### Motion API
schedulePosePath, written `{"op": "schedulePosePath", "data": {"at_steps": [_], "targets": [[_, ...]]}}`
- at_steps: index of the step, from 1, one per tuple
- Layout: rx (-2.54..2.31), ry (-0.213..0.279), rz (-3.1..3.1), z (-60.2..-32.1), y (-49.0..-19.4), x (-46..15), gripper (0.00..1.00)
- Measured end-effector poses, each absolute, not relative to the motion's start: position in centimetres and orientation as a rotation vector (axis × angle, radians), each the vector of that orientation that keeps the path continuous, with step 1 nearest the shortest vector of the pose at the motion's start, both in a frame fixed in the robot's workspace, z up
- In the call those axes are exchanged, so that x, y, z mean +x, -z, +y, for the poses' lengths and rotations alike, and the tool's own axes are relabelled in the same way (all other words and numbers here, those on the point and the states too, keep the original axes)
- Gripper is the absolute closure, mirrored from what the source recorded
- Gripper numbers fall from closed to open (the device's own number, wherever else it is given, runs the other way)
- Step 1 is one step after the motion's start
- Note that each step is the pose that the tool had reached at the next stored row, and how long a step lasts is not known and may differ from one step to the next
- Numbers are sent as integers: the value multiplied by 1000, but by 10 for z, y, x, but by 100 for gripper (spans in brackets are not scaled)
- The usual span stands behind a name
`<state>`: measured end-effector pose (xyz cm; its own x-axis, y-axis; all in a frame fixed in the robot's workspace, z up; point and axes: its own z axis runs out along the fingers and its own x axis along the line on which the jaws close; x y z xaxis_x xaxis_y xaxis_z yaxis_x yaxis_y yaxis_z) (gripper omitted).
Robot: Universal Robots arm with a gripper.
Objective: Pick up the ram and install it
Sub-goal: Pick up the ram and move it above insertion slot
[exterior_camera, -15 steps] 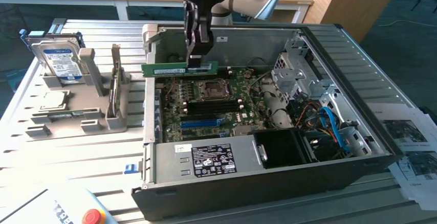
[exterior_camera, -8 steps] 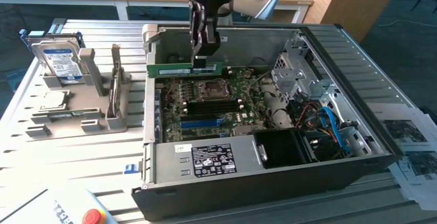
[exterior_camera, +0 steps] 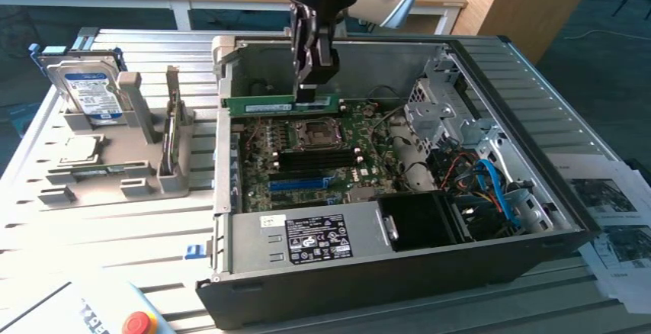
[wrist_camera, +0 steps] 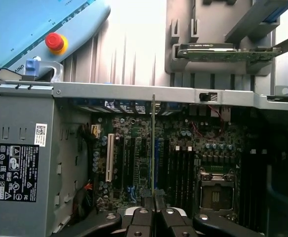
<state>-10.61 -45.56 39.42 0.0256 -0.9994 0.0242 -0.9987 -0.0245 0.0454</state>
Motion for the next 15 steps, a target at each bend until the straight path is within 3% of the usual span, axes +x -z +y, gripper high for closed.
{"op": "schedulePosePath", "data": {"at_steps": [15], "targets": [[2213, 23, -2159, -460, -394, -88, 88]]}}
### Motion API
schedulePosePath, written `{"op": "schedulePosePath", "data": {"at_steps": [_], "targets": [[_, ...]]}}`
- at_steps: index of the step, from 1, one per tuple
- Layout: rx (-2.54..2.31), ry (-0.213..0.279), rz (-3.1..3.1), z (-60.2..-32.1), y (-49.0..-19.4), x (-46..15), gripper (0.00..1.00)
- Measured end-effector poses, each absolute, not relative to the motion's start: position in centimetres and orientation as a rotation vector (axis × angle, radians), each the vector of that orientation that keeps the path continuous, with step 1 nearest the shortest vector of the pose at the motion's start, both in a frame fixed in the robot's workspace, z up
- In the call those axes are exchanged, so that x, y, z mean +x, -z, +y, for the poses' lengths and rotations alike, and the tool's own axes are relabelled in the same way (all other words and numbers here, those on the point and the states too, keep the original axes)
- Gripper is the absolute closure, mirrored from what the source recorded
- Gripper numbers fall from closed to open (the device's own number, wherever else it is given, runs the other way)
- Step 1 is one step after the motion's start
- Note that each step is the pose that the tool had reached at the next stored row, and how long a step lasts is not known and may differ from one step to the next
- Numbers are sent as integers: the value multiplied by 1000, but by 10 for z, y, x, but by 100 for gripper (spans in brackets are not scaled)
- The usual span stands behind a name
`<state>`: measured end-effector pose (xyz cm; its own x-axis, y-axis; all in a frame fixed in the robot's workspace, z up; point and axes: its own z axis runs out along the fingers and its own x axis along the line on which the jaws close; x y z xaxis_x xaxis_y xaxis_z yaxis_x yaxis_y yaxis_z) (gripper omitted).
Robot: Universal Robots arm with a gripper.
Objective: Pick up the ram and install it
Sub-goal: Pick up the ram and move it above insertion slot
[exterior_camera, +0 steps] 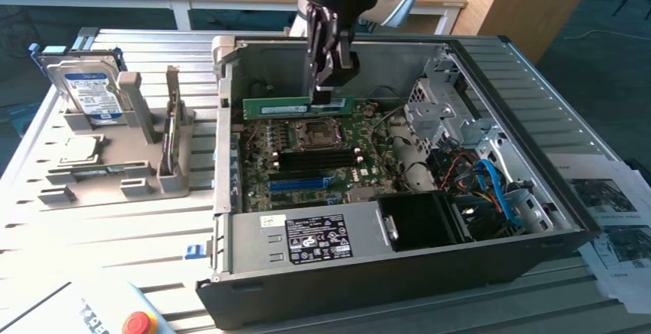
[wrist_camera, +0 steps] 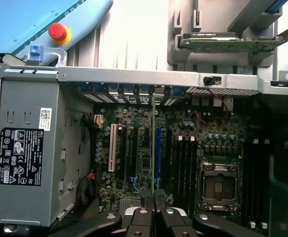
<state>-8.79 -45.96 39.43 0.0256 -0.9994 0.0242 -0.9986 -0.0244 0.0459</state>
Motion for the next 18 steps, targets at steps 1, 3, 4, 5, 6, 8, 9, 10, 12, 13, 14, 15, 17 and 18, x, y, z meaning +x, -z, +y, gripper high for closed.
{"op": "schedulePosePath", "data": {"at_steps": [1, 3, 4, 5, 6, 8, 9, 10, 12, 13, 14, 15, 17, 18], "targets": [[2213, 23, -2159, -460, -394, -87, 88], [2213, 23, -2159, -460, -394, -84, 88], [2213, 23, -2159, -461, -394, -83, 88], [2213, 23, -2159, -461, -394, -82, 88], [2213, 23, -2159, -461, -394, -80, 88], [2213, 23, -2159, -462, -394, -78, 88], [2213, 23, -2159, -462, -394, -77, 88], [2213, 23, -2159, -463, -394, -76, 88], [2213, 23, -2159, -463, -394, -73, 88], [2213, 23, -2159, -463, -394, -72, 88], [2213, 23, -2159, -464, -394, -70, 88], [2213, 23, -2158, -464, -394, -69, 88], [2213, 23, -2158, -465, -394, -66, 88], [2213, 24, -2158, -465, -394, -65, 88]]}}
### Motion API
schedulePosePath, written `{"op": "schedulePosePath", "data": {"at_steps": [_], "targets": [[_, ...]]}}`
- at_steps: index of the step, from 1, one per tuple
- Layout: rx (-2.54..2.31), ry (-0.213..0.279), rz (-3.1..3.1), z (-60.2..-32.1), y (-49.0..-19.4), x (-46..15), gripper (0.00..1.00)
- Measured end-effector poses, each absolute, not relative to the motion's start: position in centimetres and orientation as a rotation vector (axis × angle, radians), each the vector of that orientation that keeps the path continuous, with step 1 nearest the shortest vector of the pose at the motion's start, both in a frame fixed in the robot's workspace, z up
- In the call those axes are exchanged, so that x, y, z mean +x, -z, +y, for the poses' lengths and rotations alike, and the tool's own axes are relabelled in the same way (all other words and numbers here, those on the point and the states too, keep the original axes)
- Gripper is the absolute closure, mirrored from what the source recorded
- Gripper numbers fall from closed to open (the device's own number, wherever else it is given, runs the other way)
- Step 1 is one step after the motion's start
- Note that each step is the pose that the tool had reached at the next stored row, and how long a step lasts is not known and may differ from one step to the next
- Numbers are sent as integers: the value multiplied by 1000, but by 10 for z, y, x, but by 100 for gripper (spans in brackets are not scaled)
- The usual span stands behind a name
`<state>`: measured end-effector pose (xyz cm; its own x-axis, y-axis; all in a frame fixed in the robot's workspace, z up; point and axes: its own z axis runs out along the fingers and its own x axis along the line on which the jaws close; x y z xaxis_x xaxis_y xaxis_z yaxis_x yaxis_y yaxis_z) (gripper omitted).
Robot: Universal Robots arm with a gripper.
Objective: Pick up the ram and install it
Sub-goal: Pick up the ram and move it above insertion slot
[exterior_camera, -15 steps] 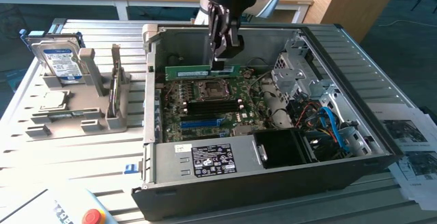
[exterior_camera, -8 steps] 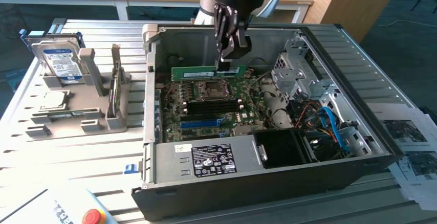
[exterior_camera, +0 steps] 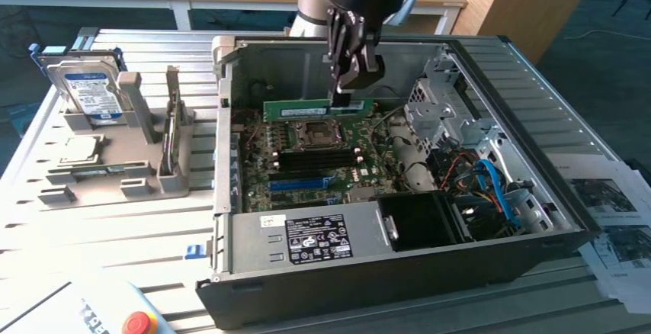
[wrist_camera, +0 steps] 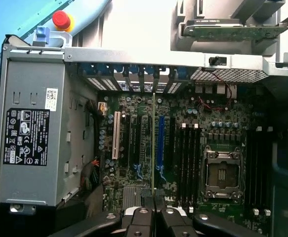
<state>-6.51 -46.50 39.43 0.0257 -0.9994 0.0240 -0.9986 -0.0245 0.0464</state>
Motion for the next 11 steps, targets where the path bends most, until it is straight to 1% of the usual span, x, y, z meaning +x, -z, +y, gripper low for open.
{"op": "schedulePosePath", "data": {"at_steps": [11], "targets": [[2213, 24, -2158, -466, -394, -59, 88]]}}
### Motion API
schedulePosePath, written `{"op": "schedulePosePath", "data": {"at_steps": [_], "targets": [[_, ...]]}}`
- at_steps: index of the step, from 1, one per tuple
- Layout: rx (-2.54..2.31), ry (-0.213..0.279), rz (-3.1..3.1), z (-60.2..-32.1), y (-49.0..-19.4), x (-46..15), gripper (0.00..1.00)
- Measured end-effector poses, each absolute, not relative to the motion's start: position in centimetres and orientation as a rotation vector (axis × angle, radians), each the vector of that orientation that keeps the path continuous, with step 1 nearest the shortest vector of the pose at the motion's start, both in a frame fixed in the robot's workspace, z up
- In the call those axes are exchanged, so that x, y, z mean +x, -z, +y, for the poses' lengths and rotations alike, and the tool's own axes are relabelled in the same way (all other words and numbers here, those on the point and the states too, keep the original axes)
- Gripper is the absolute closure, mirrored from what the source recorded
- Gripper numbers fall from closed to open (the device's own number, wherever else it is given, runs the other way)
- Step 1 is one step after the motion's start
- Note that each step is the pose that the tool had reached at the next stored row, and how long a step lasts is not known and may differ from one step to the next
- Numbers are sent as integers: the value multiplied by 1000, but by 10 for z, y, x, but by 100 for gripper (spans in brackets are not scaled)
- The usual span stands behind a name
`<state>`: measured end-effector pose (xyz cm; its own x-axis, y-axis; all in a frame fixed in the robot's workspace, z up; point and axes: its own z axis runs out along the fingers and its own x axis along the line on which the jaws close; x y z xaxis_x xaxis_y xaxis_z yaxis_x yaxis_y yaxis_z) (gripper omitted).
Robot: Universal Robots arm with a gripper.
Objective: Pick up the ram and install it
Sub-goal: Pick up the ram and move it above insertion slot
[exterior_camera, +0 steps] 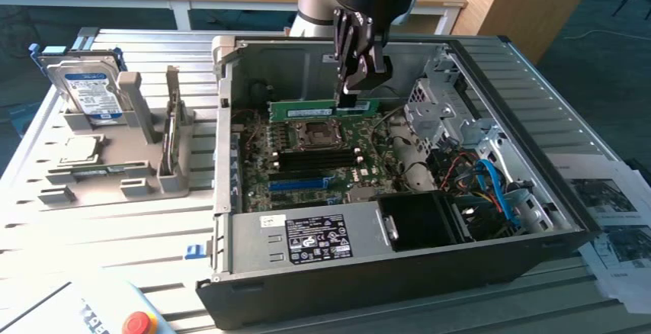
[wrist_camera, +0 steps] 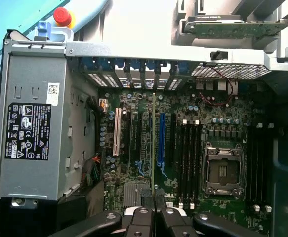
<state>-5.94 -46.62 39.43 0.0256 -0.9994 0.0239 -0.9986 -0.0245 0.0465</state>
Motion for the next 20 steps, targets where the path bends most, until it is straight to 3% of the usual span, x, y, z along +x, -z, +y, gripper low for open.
{"op": "schedulePosePath", "data": {"at_steps": [20], "targets": [[2215, 22, -2160, -444, -393, -52, 88]]}}
